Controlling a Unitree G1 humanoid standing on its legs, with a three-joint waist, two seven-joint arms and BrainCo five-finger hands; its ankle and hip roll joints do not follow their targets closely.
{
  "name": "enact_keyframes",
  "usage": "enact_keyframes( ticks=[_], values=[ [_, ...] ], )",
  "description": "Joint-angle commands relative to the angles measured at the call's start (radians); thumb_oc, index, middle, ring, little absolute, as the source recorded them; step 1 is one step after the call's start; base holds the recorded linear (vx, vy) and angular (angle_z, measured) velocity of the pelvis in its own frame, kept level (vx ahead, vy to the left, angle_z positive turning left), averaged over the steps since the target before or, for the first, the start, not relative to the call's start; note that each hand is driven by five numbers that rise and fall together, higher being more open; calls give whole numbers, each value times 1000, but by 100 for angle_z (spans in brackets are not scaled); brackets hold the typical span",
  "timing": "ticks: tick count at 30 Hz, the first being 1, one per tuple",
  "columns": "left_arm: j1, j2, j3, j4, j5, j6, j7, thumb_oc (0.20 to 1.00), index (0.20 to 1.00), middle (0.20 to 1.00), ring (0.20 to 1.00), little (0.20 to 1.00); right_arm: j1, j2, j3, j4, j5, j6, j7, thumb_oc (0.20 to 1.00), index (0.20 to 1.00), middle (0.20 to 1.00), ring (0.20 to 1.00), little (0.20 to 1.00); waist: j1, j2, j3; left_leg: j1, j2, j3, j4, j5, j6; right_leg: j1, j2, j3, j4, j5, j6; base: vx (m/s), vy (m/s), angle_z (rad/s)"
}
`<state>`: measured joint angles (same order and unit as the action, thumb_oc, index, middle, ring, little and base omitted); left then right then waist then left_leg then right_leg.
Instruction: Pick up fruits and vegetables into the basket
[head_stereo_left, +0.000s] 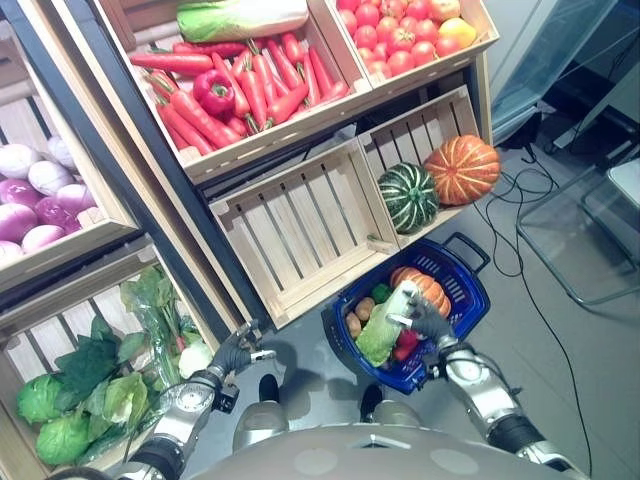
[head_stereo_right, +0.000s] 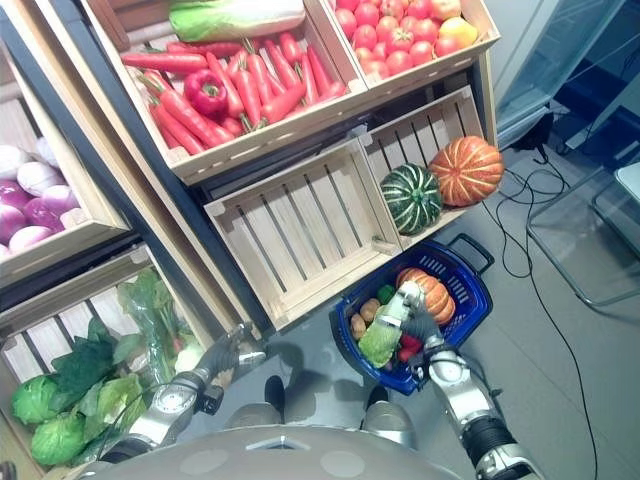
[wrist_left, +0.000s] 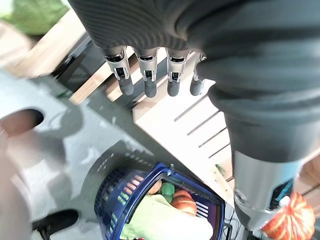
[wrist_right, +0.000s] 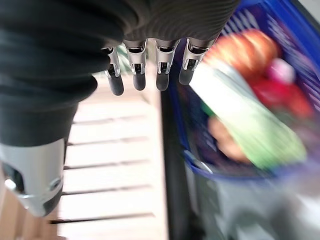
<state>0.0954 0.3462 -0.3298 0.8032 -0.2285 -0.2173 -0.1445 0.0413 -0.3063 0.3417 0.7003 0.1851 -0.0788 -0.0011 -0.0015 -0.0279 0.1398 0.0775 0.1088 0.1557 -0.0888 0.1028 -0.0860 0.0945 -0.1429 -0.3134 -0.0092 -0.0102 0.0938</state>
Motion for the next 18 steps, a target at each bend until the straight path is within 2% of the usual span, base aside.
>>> enact_keyframes(
  ticks=[1, 5, 7, 9, 15, 18],
  values=[
    [-79, -41, 20, 136, -36, 14, -49, 1000, 1000, 1000, 1000, 1000, -61, 29, 50, 135, -31, 22, 70, 1000, 1000, 1000, 1000, 1000, 22, -11, 9, 33, -12, 67, 51, -115, 17, 2, -51, -11, 11, 41, 61, -5, 63, 9],
    [-104, -71, 18, 229, -54, 38, -48, 1000, 1000, 1000, 1000, 1000, -82, 54, 59, 263, -70, 23, 65, 1000, 1000, 1000, 1000, 1000, 27, -4, 1, 41, -19, 68, 60, -126, 21, 17, -48, -21, -3, 41, 55, -1, 52, 0],
    [-119, -89, 22, 270, -82, 69, -52, 1000, 1000, 1000, 1000, 1000, -92, 69, 49, 328, -16, 51, 48, 1000, 1000, 1000, 1000, 1000, 29, 0, -5, 45, -25, 64, 61, -130, 25, 23, -44, -21, -7, 40, 51, 1, 47, -6],
    [-123, -103, 26, 303, -94, 78, -58, 1000, 1000, 1000, 1000, 1000, -91, 86, 24, 376, 37, 85, 64, 1000, 1000, 1000, 1000, 1000, 28, 2, -9, 50, -29, 63, 62, -134, 28, 30, -41, -21, -9, 36, 47, 0, 0, 0],
    [-128, -137, 40, 370, -108, 118, -114, 1000, 1000, 1000, 1000, 1000, -88, 113, -9, 489, 24, 118, 142, 1000, 1000, 1000, 1000, 1000, 26, 11, -30, 68, -32, 63, 63, -144, 36, 46, -38, -20, -6, 24, 39, 29, 24, -3],
    [-132, -144, 43, 396, -70, 154, -132, 1000, 1000, 1000, 1000, 1000, -91, 113, -23, 514, 53, 142, 167, 1000, 1000, 1000, 1000, 1000, 26, 13, -40, 77, -33, 60, 62, -147, 37, 56, -33, -19, -9, 21, 38, 0, 0, 0]
  ],
)
